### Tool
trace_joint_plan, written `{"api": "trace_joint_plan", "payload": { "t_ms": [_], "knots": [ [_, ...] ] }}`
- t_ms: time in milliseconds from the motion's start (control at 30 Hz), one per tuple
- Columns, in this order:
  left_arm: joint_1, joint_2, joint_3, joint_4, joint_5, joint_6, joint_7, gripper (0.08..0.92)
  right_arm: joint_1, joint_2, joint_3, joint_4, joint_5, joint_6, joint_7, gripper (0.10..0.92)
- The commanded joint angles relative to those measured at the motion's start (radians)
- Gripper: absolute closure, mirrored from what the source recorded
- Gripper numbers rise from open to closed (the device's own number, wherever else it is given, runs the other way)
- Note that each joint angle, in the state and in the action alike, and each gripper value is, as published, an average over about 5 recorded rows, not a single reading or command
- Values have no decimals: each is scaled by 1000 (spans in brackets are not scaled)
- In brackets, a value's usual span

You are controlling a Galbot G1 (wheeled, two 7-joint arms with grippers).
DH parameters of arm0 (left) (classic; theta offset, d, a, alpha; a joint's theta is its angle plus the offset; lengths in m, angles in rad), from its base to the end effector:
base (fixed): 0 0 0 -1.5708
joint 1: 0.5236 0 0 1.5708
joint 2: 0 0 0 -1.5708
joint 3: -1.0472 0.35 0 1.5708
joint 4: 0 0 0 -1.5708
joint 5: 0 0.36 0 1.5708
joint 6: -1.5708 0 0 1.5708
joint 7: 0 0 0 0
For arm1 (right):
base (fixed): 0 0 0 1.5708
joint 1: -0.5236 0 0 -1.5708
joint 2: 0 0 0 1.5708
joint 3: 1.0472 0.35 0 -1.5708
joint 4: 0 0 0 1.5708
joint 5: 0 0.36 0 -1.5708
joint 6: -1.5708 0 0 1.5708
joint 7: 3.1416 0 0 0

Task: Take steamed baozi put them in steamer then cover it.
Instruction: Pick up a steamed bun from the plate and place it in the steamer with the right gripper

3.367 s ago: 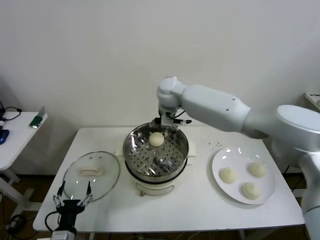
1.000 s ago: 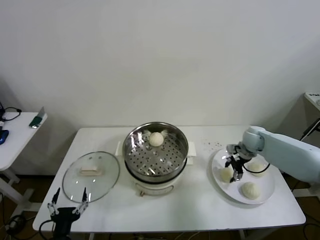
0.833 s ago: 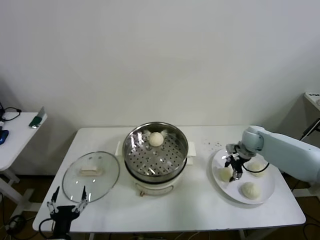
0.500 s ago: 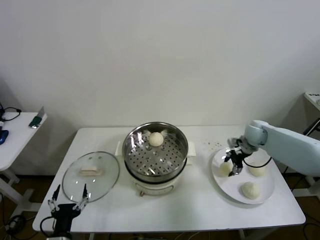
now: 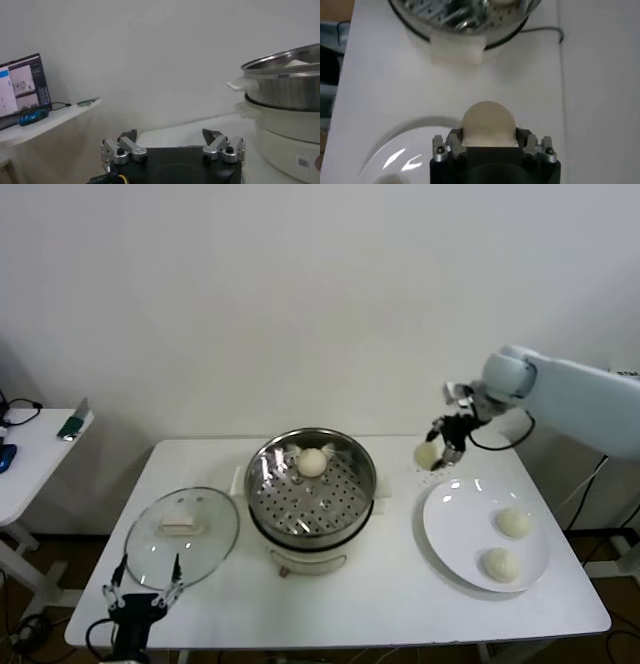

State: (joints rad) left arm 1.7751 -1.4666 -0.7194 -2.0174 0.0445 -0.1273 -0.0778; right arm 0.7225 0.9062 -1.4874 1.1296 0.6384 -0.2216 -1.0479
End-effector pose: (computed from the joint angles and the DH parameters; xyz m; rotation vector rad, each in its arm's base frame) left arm 0.1134 0.0831 -0.3514 0.2419 -2.9723 -0.3758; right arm 0.5942 -0.0789 -0.0217 1.3715 -1.5607 1.2552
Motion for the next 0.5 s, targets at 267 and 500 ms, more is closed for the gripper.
{"api": "trace_joint_plan", "payload": {
  "t_ms": [267,500],
  "knots": [
    [9,6,9,-12,10,-1,7,177,105,409,-46,-52,278,-57,48,347],
    [17,8,10,-11,4,-6,18,177,22,531,-47,-116,281,-64,61,347]
  ]
}}
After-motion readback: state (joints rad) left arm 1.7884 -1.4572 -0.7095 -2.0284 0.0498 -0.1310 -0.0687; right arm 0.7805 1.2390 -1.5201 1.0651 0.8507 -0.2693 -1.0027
